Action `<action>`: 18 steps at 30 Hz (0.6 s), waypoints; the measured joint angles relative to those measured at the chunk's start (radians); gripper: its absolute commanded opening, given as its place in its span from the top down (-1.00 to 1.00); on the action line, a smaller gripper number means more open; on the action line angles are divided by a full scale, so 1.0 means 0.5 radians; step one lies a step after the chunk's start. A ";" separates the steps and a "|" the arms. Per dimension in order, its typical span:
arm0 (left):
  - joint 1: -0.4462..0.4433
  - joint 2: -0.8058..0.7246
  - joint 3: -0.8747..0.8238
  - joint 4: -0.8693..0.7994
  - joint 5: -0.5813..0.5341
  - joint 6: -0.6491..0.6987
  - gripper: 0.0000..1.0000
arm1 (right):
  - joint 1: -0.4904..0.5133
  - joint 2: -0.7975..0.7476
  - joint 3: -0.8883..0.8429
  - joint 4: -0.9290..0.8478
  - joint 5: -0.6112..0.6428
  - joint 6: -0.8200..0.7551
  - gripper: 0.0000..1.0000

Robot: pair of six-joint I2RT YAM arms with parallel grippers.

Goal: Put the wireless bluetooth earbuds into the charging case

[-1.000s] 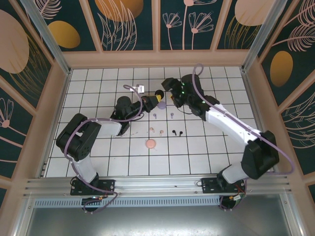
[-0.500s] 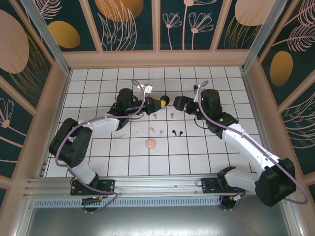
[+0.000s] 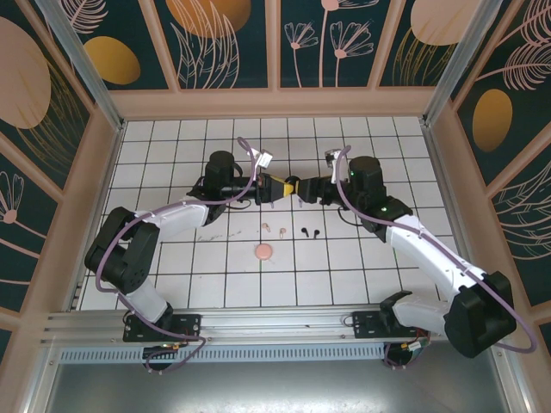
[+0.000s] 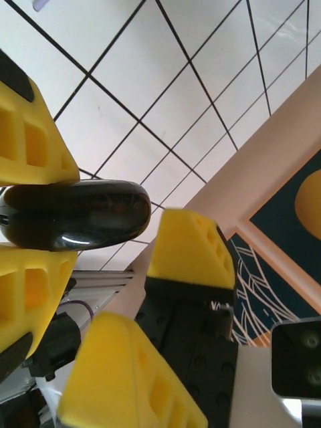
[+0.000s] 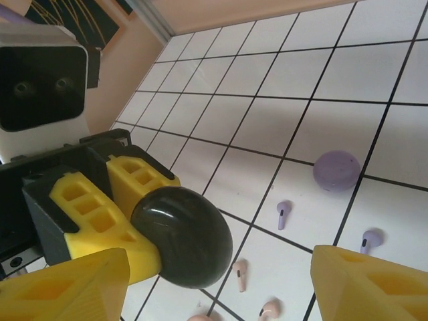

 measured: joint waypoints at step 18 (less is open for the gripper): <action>0.002 -0.053 0.007 0.004 0.148 -0.060 1.00 | -0.201 0.115 -0.144 0.115 -0.049 0.015 -0.18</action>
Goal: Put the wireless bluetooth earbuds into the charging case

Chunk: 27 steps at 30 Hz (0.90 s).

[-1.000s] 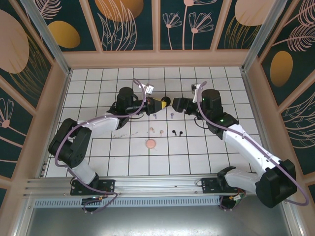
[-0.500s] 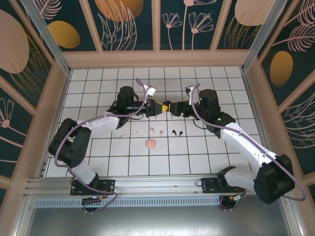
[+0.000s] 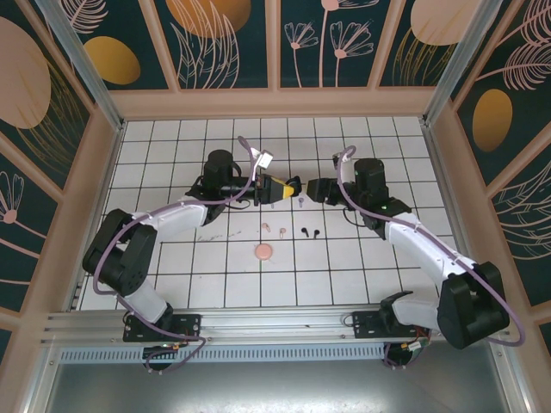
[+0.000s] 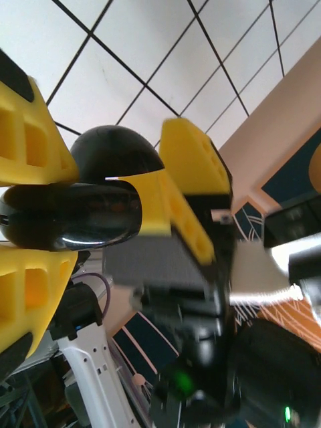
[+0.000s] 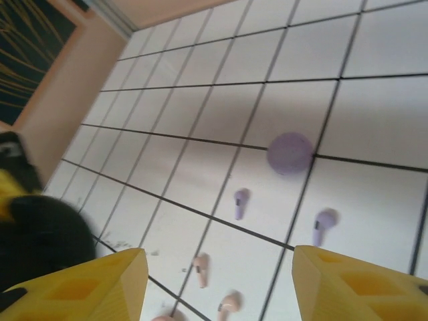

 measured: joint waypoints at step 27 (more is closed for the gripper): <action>-0.002 -0.040 0.082 -0.004 0.088 0.001 1.00 | -0.021 -0.209 -0.054 0.015 -0.578 -0.038 -0.05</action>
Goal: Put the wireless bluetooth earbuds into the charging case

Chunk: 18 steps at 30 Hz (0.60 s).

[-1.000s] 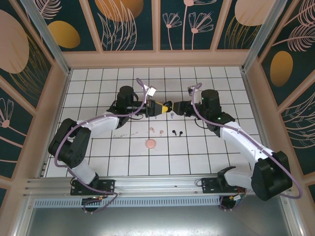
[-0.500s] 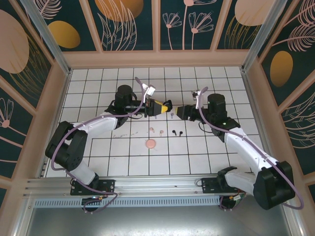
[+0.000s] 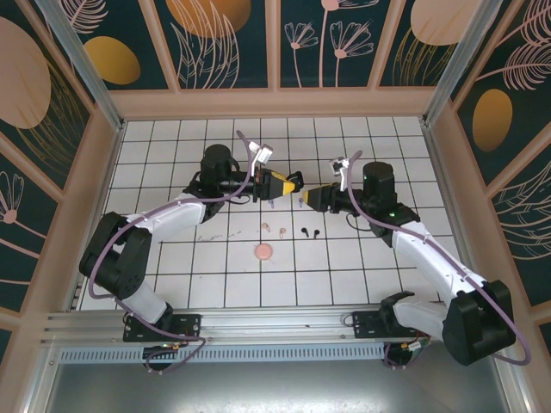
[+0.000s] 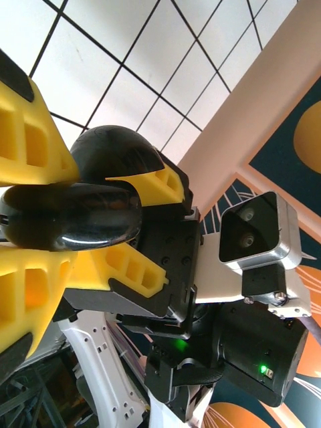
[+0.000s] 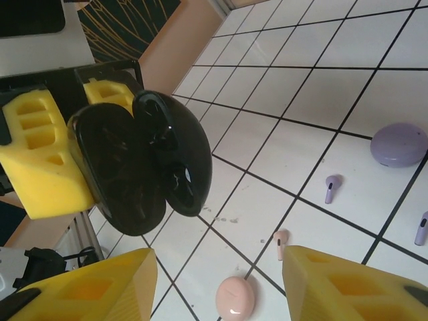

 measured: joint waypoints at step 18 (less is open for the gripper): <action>0.000 0.000 0.000 0.000 0.012 0.001 1.00 | -0.001 0.086 0.079 0.018 0.008 0.001 0.10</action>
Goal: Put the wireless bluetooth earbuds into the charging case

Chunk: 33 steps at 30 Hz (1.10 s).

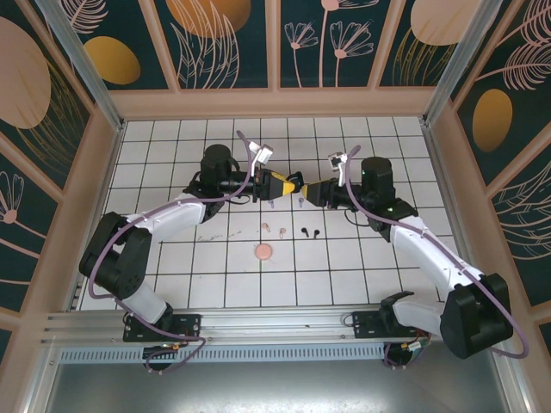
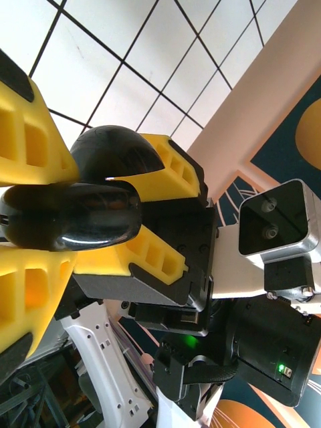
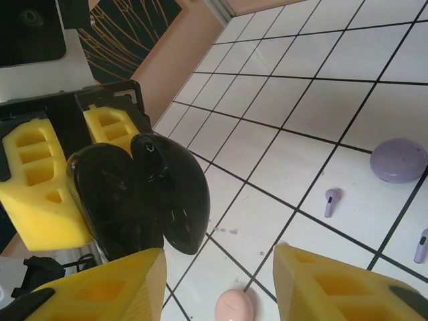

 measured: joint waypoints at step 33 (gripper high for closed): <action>-0.008 0.027 0.000 0.000 0.014 0.001 1.00 | 0.002 0.126 0.084 0.029 -0.007 0.036 0.34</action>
